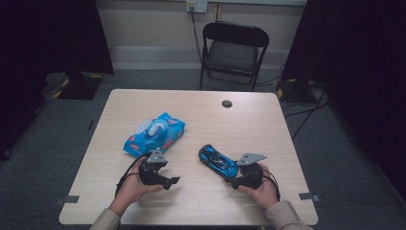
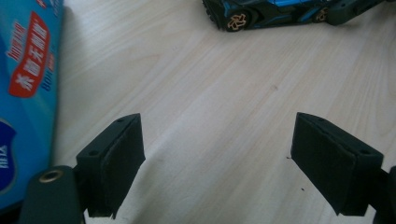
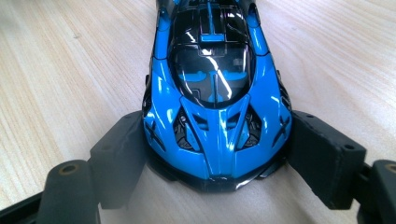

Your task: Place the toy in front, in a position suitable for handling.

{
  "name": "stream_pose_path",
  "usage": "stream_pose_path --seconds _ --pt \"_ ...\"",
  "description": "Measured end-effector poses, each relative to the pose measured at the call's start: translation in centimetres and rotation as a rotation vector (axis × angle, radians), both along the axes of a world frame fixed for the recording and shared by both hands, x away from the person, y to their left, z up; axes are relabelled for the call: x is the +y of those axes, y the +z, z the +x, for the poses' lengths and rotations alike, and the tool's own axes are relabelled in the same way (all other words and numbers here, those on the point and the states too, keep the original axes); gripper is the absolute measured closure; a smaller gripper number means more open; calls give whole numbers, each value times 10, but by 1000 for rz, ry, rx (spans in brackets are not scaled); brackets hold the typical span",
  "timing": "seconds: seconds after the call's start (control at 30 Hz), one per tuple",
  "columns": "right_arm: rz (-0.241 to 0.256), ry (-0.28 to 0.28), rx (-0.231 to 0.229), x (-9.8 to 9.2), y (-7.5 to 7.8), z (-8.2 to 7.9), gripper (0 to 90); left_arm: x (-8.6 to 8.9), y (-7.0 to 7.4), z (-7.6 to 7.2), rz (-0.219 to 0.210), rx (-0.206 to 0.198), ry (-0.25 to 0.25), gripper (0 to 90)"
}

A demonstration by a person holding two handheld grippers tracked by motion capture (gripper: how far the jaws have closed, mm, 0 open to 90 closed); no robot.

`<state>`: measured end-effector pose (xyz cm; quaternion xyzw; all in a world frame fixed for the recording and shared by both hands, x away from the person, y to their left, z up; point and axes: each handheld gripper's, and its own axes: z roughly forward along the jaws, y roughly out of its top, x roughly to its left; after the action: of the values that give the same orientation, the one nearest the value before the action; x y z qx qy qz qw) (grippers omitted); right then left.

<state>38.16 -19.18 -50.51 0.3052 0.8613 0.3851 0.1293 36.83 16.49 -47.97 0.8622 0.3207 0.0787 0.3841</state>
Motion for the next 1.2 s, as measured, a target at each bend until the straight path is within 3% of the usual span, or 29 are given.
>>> stream_pose_path --seconds 0.3,0.33,0.43,0.63,1.2 --pt "-1 -3 -2 0 0 0 228 1 8 4 -7 6 -1 170" --pt "-1 -3 -2 0 0 0 228 1 9 4 -20 11 7 170" --pt "-1 -4 -1 0 0 0 228 3 13 8 -2 9 10 172" --pt "-1 -4 -2 0 0 0 228 7 20 15 -5 14 42 169" --pt "-1 -5 -2 0 0 -1 228 16 55 38 -28 16 75 160"
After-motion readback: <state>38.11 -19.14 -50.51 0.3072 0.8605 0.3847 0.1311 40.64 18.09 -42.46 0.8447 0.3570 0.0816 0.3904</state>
